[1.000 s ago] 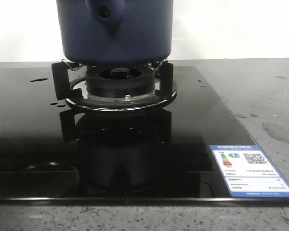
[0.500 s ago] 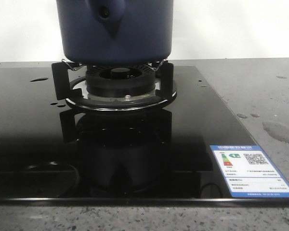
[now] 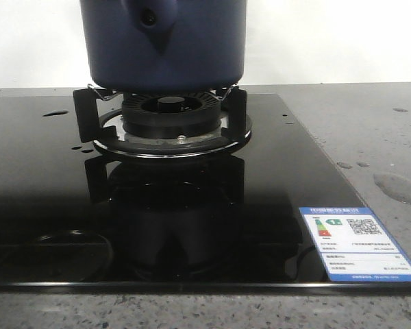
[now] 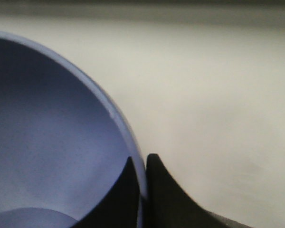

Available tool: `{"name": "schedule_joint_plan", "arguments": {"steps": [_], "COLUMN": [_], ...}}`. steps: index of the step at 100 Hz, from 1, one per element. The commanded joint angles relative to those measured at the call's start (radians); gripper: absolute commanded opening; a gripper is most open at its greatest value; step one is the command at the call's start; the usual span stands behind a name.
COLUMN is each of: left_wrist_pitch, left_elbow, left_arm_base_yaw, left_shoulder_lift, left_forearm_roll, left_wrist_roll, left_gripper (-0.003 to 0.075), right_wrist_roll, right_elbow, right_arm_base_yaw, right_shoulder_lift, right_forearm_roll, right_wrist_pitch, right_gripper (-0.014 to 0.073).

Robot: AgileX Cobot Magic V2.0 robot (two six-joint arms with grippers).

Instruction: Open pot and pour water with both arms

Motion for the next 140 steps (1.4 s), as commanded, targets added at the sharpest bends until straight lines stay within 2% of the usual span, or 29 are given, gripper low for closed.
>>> {"name": "schedule_joint_plan", "arguments": {"steps": [1,38,65,140], "left_wrist_pitch": [-0.11,-0.12,-0.129,-0.13], "left_elbow": [-0.036,-0.036,-0.036,-0.036], "left_arm_base_yaw": [0.004,0.004,0.004,0.004], "left_shoulder_lift": [-0.029,-0.029,-0.029,-0.029], "left_forearm_roll": [-0.009,-0.009,-0.009,-0.009], "left_wrist_roll": [0.001,0.001,0.001,0.001], "left_gripper": [0.0347,0.0347,0.0347,0.0347], "right_wrist_roll": [-0.002,-0.002,-0.002,-0.002], "right_elbow": [-0.028,-0.028,-0.028,-0.028], "right_arm_base_yaw": [0.01,0.018,0.018,0.018], "right_shoulder_lift": [-0.063,-0.063,-0.063,-0.063], "right_forearm_roll": [-0.007,-0.13,-0.163,-0.174], "right_wrist_pitch": [-0.162,-0.429,-0.544,-0.574], "right_gripper": [-0.0057,-0.0057,-0.0057,-0.0057]}}
